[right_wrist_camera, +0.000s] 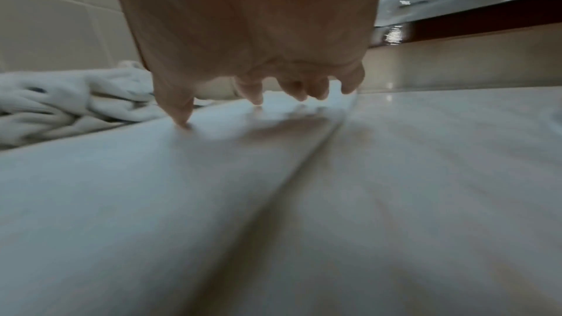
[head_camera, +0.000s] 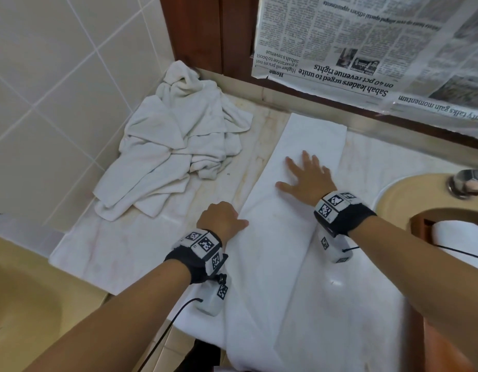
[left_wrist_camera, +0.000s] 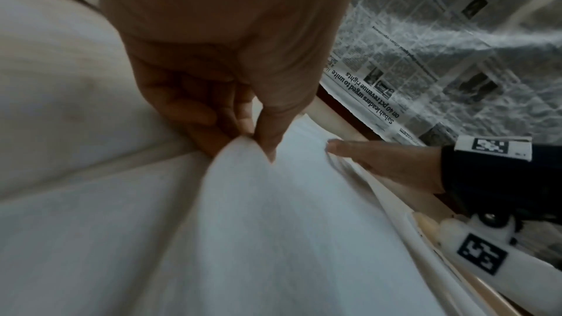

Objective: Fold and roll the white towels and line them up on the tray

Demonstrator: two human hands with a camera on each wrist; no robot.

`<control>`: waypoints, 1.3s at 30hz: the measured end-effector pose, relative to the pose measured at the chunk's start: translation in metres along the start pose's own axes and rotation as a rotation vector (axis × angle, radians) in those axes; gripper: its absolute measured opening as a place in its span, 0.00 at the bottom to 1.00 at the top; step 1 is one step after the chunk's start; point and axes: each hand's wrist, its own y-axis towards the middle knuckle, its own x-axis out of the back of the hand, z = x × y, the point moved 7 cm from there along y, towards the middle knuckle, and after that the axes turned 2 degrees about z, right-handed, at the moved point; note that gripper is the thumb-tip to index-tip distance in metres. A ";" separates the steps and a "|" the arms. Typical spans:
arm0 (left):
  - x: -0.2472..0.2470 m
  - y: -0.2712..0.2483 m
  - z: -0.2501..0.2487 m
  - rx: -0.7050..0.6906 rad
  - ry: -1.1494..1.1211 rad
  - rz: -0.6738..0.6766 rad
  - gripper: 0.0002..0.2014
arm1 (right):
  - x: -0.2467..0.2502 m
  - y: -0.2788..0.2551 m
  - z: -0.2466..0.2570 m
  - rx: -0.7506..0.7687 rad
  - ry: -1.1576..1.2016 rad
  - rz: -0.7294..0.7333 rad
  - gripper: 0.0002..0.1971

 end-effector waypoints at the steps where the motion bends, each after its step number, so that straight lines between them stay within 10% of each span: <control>1: 0.002 0.003 -0.006 -0.011 0.011 -0.014 0.14 | 0.000 0.004 0.016 0.083 -0.023 0.007 0.40; 26: 0.009 0.022 -0.036 -0.073 -0.073 -0.129 0.12 | 0.010 0.047 0.016 -0.029 0.022 0.144 0.46; 39: -0.019 -0.030 0.020 -0.077 -0.142 0.061 0.22 | -0.058 -0.061 0.023 0.106 0.093 0.078 0.37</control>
